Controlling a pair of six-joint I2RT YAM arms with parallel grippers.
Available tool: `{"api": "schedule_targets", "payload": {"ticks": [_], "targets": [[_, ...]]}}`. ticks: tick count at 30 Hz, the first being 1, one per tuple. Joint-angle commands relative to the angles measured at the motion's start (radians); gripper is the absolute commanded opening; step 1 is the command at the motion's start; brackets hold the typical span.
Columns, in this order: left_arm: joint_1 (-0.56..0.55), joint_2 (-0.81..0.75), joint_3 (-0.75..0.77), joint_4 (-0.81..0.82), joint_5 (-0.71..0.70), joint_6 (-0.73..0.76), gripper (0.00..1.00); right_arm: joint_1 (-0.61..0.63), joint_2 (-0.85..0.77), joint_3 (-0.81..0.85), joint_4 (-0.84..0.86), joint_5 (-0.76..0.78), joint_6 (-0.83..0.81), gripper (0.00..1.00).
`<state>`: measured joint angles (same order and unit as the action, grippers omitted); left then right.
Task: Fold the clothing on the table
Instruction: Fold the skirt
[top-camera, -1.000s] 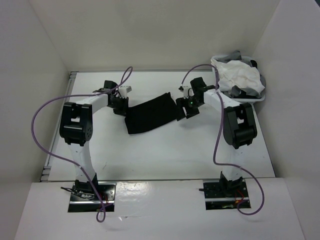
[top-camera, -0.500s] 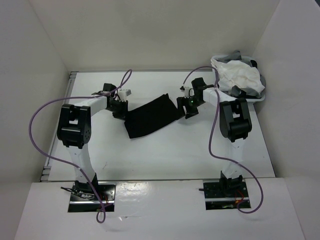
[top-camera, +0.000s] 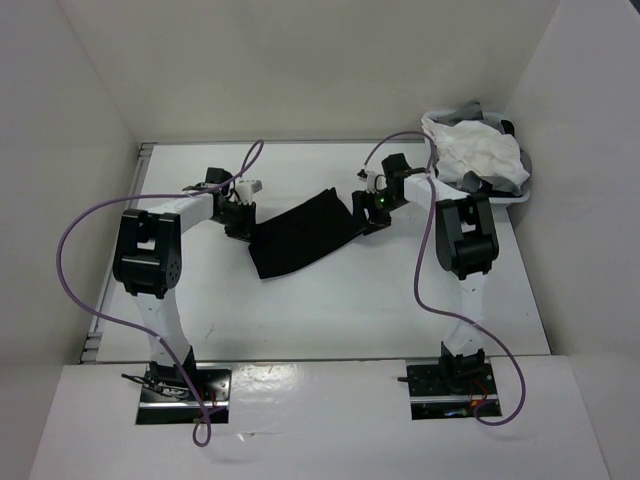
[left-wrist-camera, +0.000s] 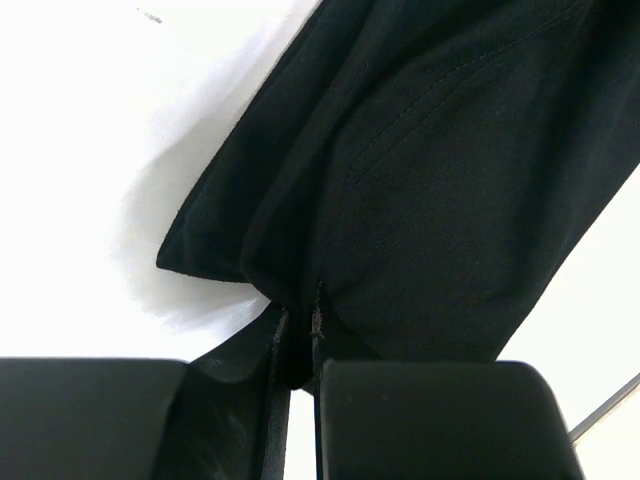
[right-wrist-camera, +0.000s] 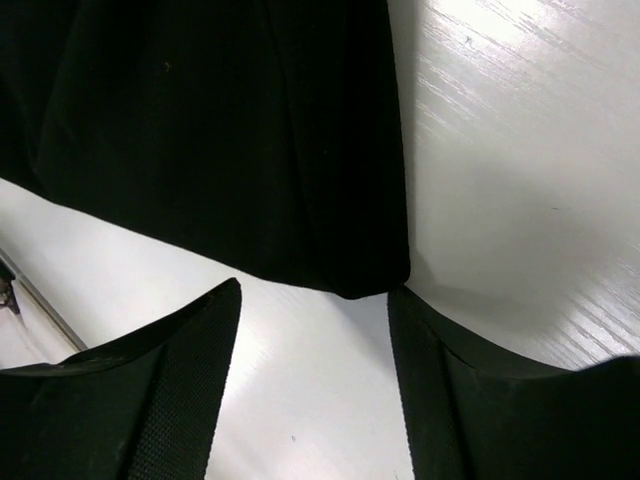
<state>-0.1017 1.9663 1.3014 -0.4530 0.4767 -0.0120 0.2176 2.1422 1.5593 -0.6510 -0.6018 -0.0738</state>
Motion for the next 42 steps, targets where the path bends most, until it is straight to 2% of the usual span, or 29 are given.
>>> {"api": "schedule_targets", "payload": {"ticks": [1,3,4,6,13,17,20,25,42], "targets": [[0.002,-0.041,-0.01,-0.007,0.03,-0.011,0.02,-0.004,0.045,0.018,0.027,-0.01,-0.007,0.65],[0.002,-0.041,-0.01,-0.007,0.03,-0.011,0.02,-0.004,0.054,0.018,0.027,-0.01,-0.007,0.61],[0.002,-0.041,-0.01,-0.007,0.03,-0.011,0.02,-0.004,0.054,0.018,0.027,-0.021,-0.007,0.56],[0.002,-0.041,-0.01,-0.007,0.03,-0.011,0.02,-0.004,0.054,0.018,0.027,-0.021,-0.007,0.53],[0.002,-0.032,-0.01,-0.007,0.039,-0.011,0.02,-0.004,0.064,0.018,0.047,-0.046,-0.007,0.51],[0.002,-0.032,-0.019,-0.007,0.039,-0.002,0.02,-0.015,0.064,0.001,0.034,-0.017,-0.007,0.65],[0.002,-0.032,-0.019,-0.007,0.048,-0.002,0.02,-0.056,0.039,-0.024,0.044,0.022,0.003,0.7],[0.002,-0.032,-0.019,-0.007,0.048,-0.002,0.02,-0.109,0.03,-0.033,0.053,0.043,0.016,0.7],[0.002,-0.023,-0.019,-0.007,0.057,-0.002,0.02,-0.069,0.096,-0.005,0.053,-0.016,0.025,0.7]]}}
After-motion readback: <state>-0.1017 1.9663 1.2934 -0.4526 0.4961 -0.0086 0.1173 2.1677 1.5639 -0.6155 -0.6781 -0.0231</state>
